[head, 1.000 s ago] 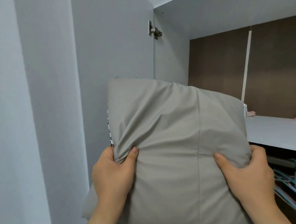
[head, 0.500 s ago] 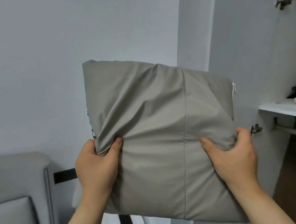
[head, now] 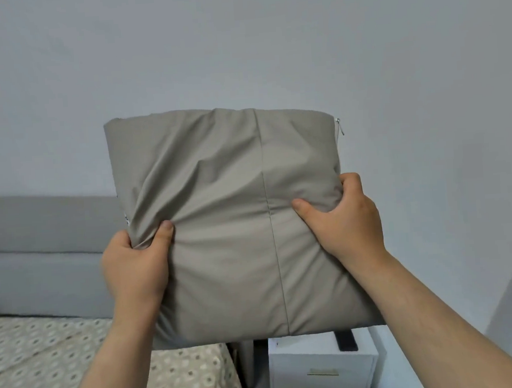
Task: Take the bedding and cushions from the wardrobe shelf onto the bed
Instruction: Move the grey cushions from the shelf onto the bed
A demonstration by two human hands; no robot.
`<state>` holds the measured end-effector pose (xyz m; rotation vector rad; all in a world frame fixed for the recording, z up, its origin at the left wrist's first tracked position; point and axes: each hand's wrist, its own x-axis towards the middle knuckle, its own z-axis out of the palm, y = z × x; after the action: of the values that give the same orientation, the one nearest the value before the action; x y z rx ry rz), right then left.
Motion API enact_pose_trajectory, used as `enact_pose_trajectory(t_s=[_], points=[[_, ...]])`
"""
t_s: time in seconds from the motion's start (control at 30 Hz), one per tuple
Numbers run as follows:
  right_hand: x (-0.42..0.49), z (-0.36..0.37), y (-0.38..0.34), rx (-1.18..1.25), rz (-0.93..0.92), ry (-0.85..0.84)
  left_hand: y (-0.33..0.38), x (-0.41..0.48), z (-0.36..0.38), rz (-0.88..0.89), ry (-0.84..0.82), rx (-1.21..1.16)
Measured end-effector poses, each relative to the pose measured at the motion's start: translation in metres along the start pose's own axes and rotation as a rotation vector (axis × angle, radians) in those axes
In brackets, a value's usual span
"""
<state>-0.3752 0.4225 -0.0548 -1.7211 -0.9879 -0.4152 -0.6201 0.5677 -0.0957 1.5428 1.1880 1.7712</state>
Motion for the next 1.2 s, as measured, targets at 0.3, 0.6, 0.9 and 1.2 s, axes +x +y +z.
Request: enact_pose_trajectory(t_s=[0.3, 0.6, 0.9, 1.2], points=[[-0.024, 0.191, -0.049, 0.234, -0.059, -0.366, -0.091, 0.048, -0.113, -0.126, 0.262, 0.278], [-0.036, 0.356, -0.059, 0.34, -0.156, -0.759, -0.172, 0.047, -0.139, -0.357, 0.51, 0.461], [-0.133, 0.478, -0.047, 0.304, -0.249, -1.181, -0.279, -0.027, -0.162, -0.657, 0.687, 0.479], [-0.304, 0.585, 0.012, 0.127, -0.256, -1.521, -0.438, -0.135, -0.196, -0.994, 0.766, 0.584]])
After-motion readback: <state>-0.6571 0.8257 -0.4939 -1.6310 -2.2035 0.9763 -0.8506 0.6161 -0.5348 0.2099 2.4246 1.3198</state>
